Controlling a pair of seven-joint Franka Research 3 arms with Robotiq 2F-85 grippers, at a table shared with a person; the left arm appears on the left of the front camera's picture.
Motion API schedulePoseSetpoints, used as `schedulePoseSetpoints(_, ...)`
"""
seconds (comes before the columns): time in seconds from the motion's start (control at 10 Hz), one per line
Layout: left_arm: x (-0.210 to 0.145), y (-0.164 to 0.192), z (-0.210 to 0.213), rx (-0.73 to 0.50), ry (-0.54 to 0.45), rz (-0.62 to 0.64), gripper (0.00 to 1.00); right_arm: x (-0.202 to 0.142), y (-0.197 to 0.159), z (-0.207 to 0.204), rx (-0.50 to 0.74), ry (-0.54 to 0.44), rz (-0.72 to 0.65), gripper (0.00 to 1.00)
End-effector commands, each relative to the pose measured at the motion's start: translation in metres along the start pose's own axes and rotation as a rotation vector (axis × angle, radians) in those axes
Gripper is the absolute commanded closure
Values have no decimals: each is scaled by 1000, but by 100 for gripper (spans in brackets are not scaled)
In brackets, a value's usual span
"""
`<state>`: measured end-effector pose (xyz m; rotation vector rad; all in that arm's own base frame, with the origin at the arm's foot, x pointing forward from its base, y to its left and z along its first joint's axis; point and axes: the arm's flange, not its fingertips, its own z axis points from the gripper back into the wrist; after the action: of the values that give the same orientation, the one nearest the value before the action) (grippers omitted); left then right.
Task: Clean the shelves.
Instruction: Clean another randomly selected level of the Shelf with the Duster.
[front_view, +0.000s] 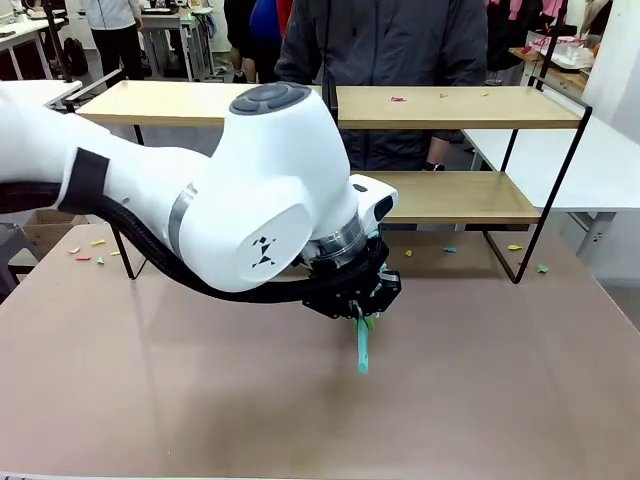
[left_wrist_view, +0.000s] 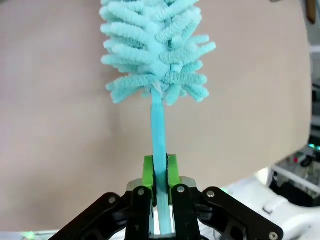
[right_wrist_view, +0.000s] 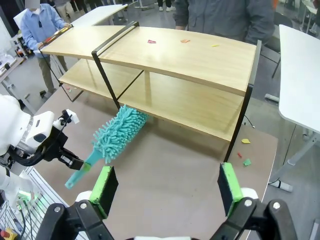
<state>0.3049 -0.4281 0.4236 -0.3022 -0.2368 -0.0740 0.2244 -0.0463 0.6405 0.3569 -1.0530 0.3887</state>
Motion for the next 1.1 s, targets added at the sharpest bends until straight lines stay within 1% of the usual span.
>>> schedulePoseSetpoints(0.0, 14, -26, -22, 90, -62, 49, 88, 1, 0, 0, -1, -1, -1, 0)
schedulePoseSetpoints(0.2, 31, -31, -39, 130, -76, 69, 88, 1, 0, 0, -1, -1, -1, 0)
schedulePoseSetpoints(0.3, 40, -34, -49, 134, -67, 55, 88, 1, 0, 0, -1, -1, -1, 0)
schedulePoseSetpoints(0.4, 49, -36, -61, 124, -21, 14, 88, 1, 0, 0, -1, -1, -1, 0)
schedulePoseSetpoints(0.6, 62, -40, -78, 138, 35, 5, 88, 1, 0, 0, -1, -1, -1, 0)
schedulePoseSetpoints(0.7, 66, -40, -81, 141, 85, -7, 88, 1, 0, 0, -1, -1, -1, 0)
schedulePoseSetpoints(0.8, 71, -40, -81, 100, 118, -19, 88, 1, 0, 0, -1, -1, -1, 0)
schedulePoseSetpoints(1.0, 77, -45, -80, 12, 132, -31, 88, 1, 0, 0, -1, -1, -1, 0)
